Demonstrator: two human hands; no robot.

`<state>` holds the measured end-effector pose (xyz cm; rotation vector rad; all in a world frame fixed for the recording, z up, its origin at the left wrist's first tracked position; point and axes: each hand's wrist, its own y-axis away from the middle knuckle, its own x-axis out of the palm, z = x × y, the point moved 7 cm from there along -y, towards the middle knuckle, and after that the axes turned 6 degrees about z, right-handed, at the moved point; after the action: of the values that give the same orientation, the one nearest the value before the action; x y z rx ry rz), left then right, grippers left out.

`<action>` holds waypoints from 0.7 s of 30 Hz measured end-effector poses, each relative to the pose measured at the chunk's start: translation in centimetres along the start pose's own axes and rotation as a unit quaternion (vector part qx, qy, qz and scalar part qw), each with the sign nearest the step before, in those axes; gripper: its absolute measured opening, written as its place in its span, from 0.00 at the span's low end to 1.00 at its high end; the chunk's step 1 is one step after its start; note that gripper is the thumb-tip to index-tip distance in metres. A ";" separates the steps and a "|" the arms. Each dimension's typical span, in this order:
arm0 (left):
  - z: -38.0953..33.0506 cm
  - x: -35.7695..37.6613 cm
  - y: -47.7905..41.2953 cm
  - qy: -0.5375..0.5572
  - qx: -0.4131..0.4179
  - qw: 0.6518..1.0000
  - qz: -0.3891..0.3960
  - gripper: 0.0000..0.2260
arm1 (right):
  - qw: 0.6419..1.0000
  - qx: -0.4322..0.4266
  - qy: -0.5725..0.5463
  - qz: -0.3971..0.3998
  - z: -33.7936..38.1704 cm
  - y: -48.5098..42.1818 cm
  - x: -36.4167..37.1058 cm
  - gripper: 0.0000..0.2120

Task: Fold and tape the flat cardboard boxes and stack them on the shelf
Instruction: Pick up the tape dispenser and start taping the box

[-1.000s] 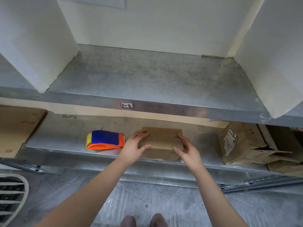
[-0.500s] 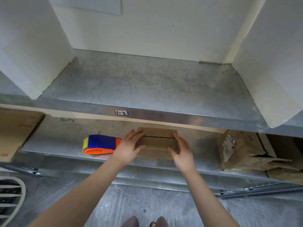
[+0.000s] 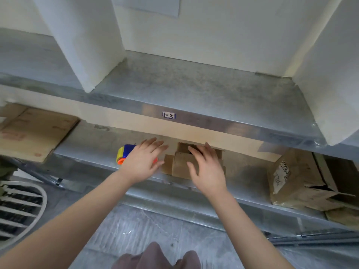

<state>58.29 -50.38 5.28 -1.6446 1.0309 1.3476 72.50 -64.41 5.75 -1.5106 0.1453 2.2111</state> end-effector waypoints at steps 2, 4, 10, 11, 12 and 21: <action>2.0 -0.3 1.8 -0.033 -0.009 0.999 0.016 0.23 | 0.999 -0.027 -0.001 0.027 2.7 -0.9 1.5 0.21; 4.0 -0.5 3.2 -0.059 -0.017 0.997 0.037 0.26 | 0.998 -0.045 0.002 0.048 5.3 -1.8 3.3 0.22; 10.4 1.3 4.1 -0.063 -0.017 0.994 0.087 0.27 | 0.994 -0.047 0.015 0.099 10.3 -4.1 9.6 0.23; 11.3 1.8 4.0 -0.059 -0.014 0.993 0.100 0.27 | 0.994 -0.036 0.014 0.106 10.6 -4.4 10.7 0.24; 12.0 2.4 3.7 -0.058 -0.011 0.992 0.112 0.29 | 0.993 -0.020 0.010 0.114 10.7 -4.5 11.9 0.24; 14.5 5.7 -0.3 0.016 0.039 0.987 0.157 0.34 | 0.968 0.201 -0.069 0.131 7.9 -3.6 18.1 0.27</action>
<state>53.86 -37.67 -2.60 -1.4938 1.3902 1.4623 61.91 -53.00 -6.94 -1.1630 0.7402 2.2966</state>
